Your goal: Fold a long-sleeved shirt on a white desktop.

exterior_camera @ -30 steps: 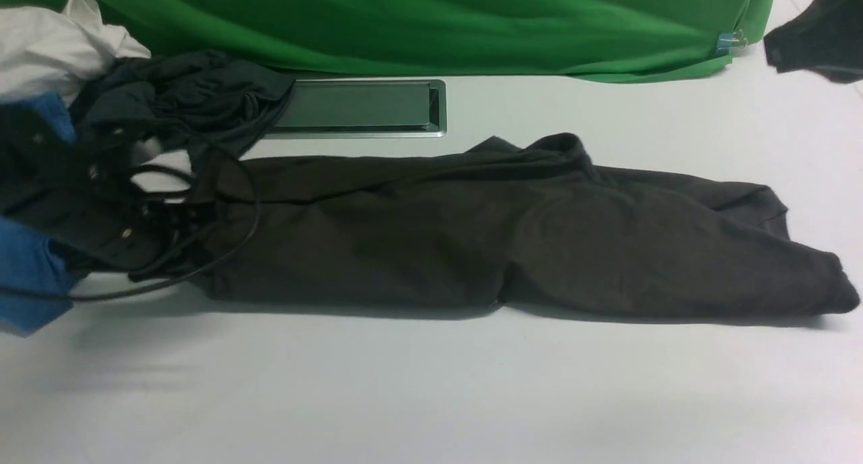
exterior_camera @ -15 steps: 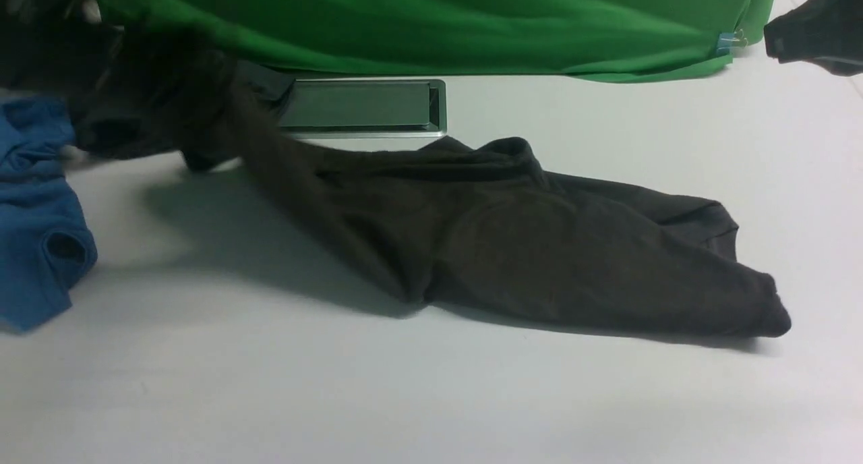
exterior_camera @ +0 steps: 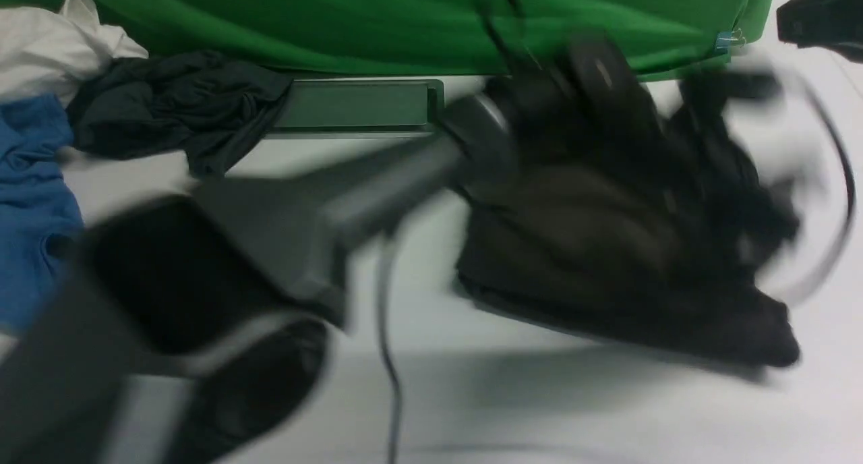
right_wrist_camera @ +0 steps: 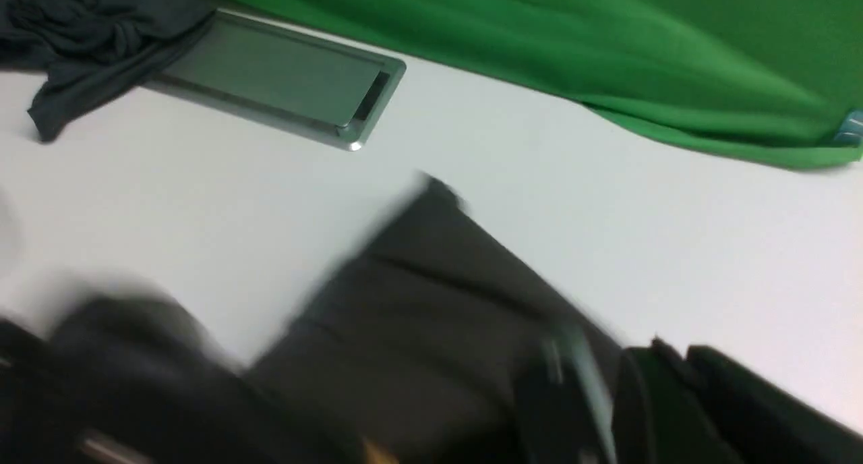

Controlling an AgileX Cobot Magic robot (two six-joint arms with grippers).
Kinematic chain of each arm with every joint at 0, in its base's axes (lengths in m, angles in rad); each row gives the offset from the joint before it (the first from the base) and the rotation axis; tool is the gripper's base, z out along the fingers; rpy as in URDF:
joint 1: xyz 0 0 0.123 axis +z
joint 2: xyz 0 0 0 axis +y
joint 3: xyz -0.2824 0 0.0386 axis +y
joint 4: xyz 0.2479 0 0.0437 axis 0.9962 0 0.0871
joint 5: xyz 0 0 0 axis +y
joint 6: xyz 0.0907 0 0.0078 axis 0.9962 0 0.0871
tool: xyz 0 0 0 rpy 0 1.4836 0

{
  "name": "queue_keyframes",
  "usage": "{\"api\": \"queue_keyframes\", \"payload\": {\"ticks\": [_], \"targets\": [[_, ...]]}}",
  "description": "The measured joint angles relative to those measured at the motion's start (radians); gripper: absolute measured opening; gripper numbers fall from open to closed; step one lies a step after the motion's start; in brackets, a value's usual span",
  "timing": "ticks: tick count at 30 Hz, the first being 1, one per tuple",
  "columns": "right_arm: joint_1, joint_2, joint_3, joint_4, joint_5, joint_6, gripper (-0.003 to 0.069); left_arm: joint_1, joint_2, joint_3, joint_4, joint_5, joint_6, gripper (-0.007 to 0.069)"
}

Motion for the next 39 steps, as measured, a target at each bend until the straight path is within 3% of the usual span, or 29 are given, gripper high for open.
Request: {"api": "queue_keyframes", "payload": {"ticks": [3, 8, 12, 13, 15, 17, 21, 23, 29, 34, 39], "targets": [[0.0, -0.001, 0.0, -0.001, 0.001, 0.0, 0.0057, -0.004, 0.048, 0.0, -0.006, 0.0, -0.01, 0.0088], [0.0, -0.001, 0.0, -0.002, 0.003, 0.0, 0.0085, 0.022, 0.011, -0.007, 0.011, -0.008, -0.012, 0.0241], [0.0, -0.001, 0.0, -0.005, 0.004, 0.0, 0.0113, 0.039, -0.056, -0.008, 0.05, 0.043, -0.008, 0.0419], [0.0, -0.001, 0.0, -0.005, 0.004, 0.0, 0.0134, 0.049, -0.098, -0.009, 0.093, 0.084, -0.008, 0.052], [0.0, -0.001, 0.0, -0.005, 0.004, 0.005, 0.0155, 0.069, -0.147, -0.009, 0.177, 0.146, -0.028, 0.0624], [0.0, -0.001, 0.001, -0.005, 0.006, 0.008, 0.018, 0.1, -0.191, -0.012, 0.308, 0.193, -0.124, 0.0669], [0.0, -0.002, 0.034, -0.005, -0.018, 0.02, 0.0218, 0.199, -0.22, -0.018, 0.567, 0.209, -0.371, 0.0691], [0.0, -0.003, 0.071, -0.005, -0.054, 0.026, 0.0232, 0.258, -0.209, -0.018, 0.616, 0.209, -0.43, 0.0693], [0.0, 0.044, 0.25, -0.003, -0.136, 0.091, 0.0248, 0.369, -0.075, -0.018, 0.461, 0.243, -0.443, 0.0693], [0.0, 0.177, 0.377, -0.002, -0.171, 0.132, 0.0248, 0.375, 0.006, -0.018, 0.398, 0.252, -0.401, 0.0694], [0.0, 0.38, 0.431, -0.001, -0.193, 0.161, 0.0248, 0.377, 0.021, -0.018, 0.253, 0.249, -0.285, 0.0694]]}}
